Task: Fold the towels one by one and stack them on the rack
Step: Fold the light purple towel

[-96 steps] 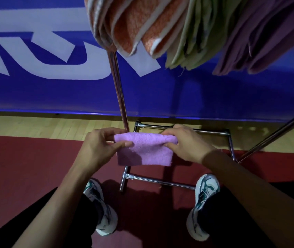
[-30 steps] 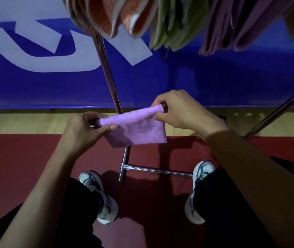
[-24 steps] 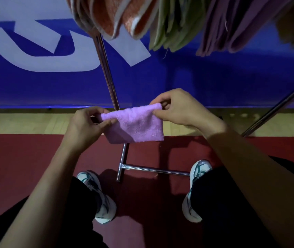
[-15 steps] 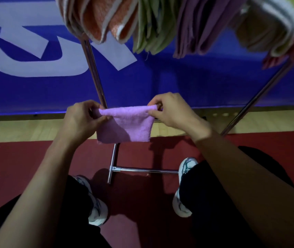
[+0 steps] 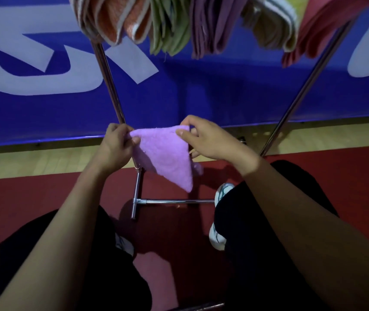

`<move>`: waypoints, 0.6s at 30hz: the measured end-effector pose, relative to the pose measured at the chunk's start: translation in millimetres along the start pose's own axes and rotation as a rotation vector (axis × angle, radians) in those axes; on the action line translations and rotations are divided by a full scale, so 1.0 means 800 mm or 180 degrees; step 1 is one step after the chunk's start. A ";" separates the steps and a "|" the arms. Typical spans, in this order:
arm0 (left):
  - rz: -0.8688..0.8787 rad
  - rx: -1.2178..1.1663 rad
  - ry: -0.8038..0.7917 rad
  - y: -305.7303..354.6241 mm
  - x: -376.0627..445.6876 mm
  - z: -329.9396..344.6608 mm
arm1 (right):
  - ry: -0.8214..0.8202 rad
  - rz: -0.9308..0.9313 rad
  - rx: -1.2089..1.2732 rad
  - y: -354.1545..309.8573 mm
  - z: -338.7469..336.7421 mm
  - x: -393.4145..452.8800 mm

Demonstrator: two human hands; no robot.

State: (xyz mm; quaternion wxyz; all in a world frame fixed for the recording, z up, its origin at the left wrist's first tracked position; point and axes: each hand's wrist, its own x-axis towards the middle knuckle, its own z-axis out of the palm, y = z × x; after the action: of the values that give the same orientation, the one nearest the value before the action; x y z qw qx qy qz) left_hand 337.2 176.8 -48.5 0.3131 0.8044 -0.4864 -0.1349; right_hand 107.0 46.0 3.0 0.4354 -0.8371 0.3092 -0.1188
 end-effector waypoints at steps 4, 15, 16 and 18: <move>-0.0130 -0.0244 0.0208 0.002 -0.014 0.016 | -0.0024 -0.0011 0.0743 -0.014 0.021 -0.010; -0.0206 -0.2658 -0.1987 0.080 -0.056 -0.013 | 0.0637 0.0644 0.1766 -0.010 0.025 0.027; -0.0135 -0.2570 -0.1939 0.084 -0.054 -0.011 | 0.0634 0.0634 0.1813 -0.011 0.024 0.030; 0.0062 -0.2055 -0.1774 0.091 -0.051 -0.007 | 0.0616 0.0626 0.1814 -0.010 0.025 0.036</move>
State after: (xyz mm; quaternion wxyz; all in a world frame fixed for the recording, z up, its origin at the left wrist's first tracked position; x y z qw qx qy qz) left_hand 269.0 190.2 -1.7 0.4066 0.5933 -0.4929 -0.4896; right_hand 142.4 44.6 -4.7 0.6303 -0.6323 0.3829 -0.2371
